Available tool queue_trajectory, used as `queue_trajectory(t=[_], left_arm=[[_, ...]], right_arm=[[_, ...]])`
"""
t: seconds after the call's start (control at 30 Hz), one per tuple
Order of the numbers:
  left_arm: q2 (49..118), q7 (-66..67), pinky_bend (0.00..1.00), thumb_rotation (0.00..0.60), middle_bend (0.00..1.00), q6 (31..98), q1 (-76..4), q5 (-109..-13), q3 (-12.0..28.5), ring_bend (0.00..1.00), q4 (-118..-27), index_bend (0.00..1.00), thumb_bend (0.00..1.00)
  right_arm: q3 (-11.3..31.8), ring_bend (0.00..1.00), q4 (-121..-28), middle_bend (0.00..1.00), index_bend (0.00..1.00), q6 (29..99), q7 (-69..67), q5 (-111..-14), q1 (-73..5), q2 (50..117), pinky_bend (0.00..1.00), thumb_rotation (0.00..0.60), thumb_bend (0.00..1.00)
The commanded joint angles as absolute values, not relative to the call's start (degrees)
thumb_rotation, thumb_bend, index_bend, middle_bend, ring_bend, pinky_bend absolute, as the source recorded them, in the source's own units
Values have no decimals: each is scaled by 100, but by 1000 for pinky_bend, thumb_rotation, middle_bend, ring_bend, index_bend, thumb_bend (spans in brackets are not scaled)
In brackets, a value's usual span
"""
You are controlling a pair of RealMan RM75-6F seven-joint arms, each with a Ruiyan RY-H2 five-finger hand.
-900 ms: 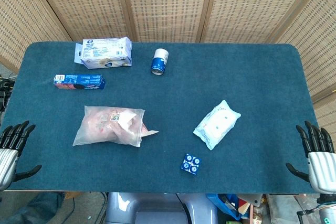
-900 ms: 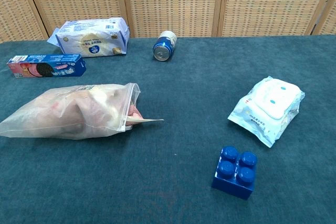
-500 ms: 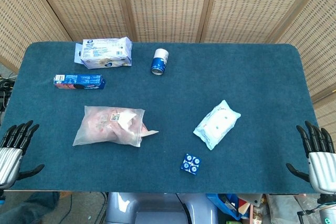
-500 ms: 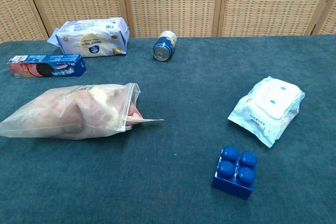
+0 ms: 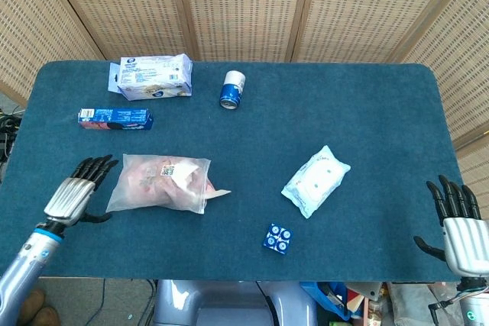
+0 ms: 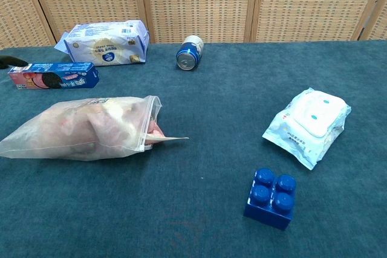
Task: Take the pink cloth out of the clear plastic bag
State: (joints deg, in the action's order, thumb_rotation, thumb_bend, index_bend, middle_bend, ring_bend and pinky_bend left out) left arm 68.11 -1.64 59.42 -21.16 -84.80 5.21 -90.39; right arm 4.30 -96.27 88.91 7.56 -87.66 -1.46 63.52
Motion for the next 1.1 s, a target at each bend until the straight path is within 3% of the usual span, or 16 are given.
queue_trajectory(t=[0.03, 0.57, 0.77, 0.87, 0.97, 1.03, 1.1], left_arm=[[7148, -222, 0, 600, 0, 5194, -2677, -8193, 631, 0, -8684, 0, 146], [7745, 954, 0, 600, 0, 4001, -3592, -6954, 771, 0, -8265, 0, 146], [8067, 1374, 0, 600, 0, 3894, -3835, -6445, 777, 0, -8061, 0, 147], [8220, 1611, 93, 600, 0, 3912, -3960, -6132, 778, 0, -7959, 0, 147], [8393, 1713, 277, 600, 71, 3987, -4041, -5914, 793, 92, -7860, 0, 155], [8493, 1763, 400, 600, 227, 4034, -4082, -5810, 795, 227, -7777, 26, 158], [8639, 1733, 493, 600, 371, 4180, -4089, -5771, 832, 338, -7676, 152, 158]], right_arm=[[442, 0, -9628, 0, 0, 8884, 764, -8737, -149, 6358, 0, 600, 0], [466, 0, -9573, 0, 0, 8746, 782, -8588, -206, 6402, 0, 600, 0], [481, 0, -9549, 0, 0, 8738, 722, -8546, -208, 6392, 0, 600, 0], [488, 0, -9536, 0, 0, 8721, 685, -8518, -214, 6383, 0, 600, 0], [496, 0, -9526, 0, 0, 8708, 661, -8497, -222, 6381, 0, 600, 0], [497, 0, -9522, 0, 0, 8698, 653, -8486, -227, 6379, 0, 600, 0], [495, 0, -9520, 0, 0, 8692, 642, -8483, -230, 6377, 0, 600, 0]])
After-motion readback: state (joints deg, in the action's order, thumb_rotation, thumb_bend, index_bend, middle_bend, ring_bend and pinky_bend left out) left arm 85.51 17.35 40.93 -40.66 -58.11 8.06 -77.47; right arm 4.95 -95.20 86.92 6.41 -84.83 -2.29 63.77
